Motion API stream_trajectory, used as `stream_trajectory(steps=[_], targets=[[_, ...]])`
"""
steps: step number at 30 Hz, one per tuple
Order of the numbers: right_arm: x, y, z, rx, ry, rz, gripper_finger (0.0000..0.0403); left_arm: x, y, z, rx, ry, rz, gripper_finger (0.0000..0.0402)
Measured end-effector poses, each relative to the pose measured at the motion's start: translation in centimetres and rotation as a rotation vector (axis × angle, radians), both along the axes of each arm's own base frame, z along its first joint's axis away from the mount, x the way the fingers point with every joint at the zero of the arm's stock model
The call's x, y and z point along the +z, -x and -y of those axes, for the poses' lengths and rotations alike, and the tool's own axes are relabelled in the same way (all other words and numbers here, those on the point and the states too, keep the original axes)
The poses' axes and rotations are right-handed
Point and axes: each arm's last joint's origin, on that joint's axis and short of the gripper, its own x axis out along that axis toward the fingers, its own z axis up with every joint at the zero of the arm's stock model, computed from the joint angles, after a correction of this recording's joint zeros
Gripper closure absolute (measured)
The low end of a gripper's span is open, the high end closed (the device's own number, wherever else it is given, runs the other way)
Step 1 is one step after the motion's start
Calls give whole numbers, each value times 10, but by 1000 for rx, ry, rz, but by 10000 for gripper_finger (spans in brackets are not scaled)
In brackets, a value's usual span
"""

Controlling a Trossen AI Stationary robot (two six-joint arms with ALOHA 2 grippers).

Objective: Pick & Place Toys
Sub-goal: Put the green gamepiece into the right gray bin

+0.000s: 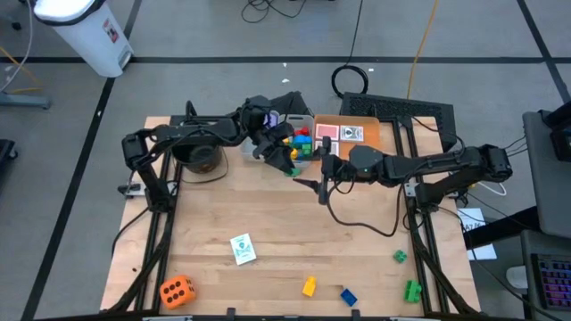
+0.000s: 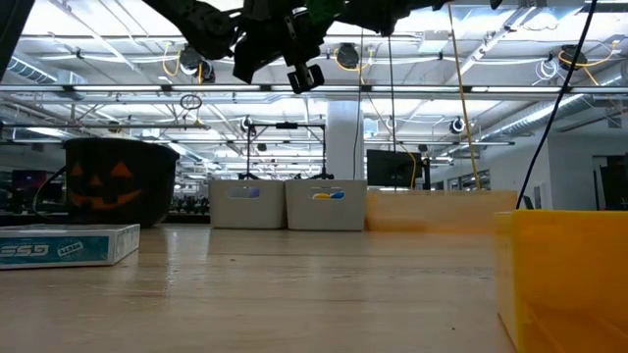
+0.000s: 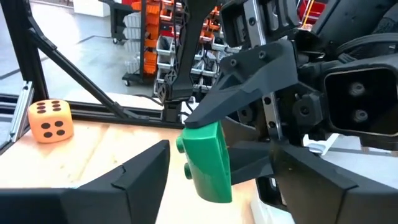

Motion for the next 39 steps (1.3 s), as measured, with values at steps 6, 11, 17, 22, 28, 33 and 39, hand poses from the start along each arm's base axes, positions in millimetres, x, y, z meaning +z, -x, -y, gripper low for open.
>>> stream_trajectory(steps=[6,11,17,22,28,33,39], targets=[[0,0,0,-1,-15,-1,189,0,0,0,-1,0,0,244],[0,0,0,2,-29,0,234,0,0,0,0,0,0,241],[0,0,-1,35,-30,-1,287,0,0,0,0,1,-2,252],[0,0,-2,48,-44,0,322,0,0,0,-7,4,-5,237],[0,0,-1,45,-46,1,344,0,0,0,-4,2,-3,231],[0,0,-1,44,-48,3,346,1,1,-1,-1,-12,21,230],[1,0,-1,36,-49,6,347,2,4,-10,25,-21,37,229]])
